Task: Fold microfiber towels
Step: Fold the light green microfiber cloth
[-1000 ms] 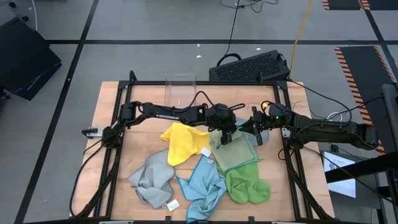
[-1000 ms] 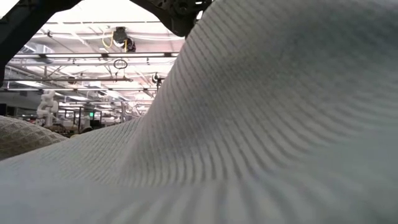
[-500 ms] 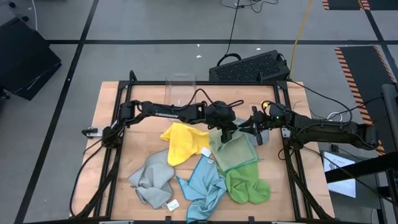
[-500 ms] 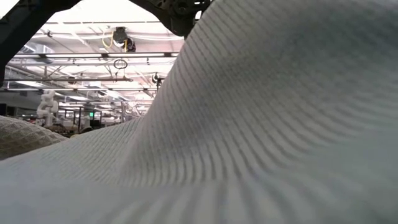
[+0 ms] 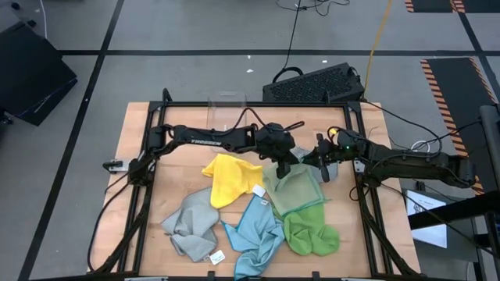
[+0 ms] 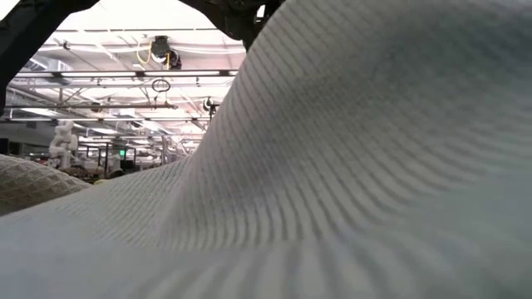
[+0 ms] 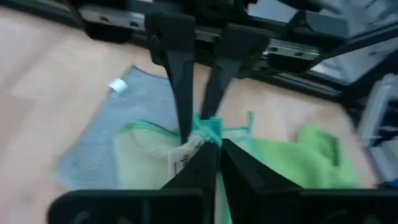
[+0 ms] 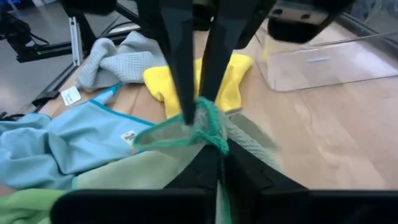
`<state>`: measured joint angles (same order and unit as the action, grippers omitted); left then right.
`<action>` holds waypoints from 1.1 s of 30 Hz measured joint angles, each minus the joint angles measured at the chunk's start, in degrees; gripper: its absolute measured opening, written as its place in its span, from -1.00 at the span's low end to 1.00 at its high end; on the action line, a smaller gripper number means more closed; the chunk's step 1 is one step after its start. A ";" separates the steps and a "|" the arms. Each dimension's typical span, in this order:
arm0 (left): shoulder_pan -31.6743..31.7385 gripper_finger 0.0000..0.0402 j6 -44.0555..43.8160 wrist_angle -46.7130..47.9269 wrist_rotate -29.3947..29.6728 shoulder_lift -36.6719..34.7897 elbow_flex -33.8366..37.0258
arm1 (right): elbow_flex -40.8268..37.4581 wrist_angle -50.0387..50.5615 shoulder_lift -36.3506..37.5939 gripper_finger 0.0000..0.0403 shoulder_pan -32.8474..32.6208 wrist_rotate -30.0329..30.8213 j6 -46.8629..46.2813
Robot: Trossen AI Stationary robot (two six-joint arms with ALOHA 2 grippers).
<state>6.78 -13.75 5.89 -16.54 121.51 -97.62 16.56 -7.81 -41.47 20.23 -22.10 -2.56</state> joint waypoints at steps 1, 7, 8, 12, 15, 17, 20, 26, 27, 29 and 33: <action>0.01 -0.79 -1.24 0.69 -0.37 0.00 -0.02 | -0.01 0.13 -0.01 -0.97 0.02 -0.01 -0.27; -1.75 -0.37 -7.84 11.01 0.71 -2.60 -0.15 | -0.02 -1.14 0.16 -0.98 0.06 0.01 -2.86; -2.31 -0.30 -8.52 14.52 1.58 -3.36 -0.13 | -0.02 -1.11 0.27 -0.98 0.04 -0.06 -3.19; -5.32 -0.04 -10.67 23.26 5.54 -4.99 -0.08 | -0.07 -1.67 0.66 -0.98 0.33 -0.23 -4.70; -8.53 0.12 -10.86 26.09 9.55 -5.40 -0.11 | -0.04 -3.03 1.17 -0.99 0.37 -0.16 -6.34; -10.84 0.22 -12.03 28.57 12.42 -5.37 -0.09 | -0.01 -4.21 1.19 -0.99 0.37 -0.20 -7.49; -14.18 0.39 -15.47 30.26 20.30 -5.27 -0.07 | -0.02 -3.82 1.30 -0.99 0.37 -0.20 -8.72; -18.13 0.73 -28.82 35.51 33.20 -5.31 0.52 | -0.02 -3.32 1.30 -0.99 0.37 -0.20 -8.77; -18.37 0.76 -29.06 34.84 33.97 -5.33 1.21 | -0.02 -3.30 1.30 -0.99 0.37 -0.20 -8.77; -18.54 0.76 -28.46 32.95 34.96 -5.32 3.32 | -0.02 -3.31 1.30 -0.99 0.37 -0.20 -8.77; -17.17 0.65 -25.14 24.34 34.69 -5.22 7.80 | -0.02 -3.23 1.30 -0.99 0.37 -0.20 -8.77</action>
<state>-10.39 -38.89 30.23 18.15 116.29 -89.83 16.53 -11.05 -40.16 20.60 -22.31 -11.33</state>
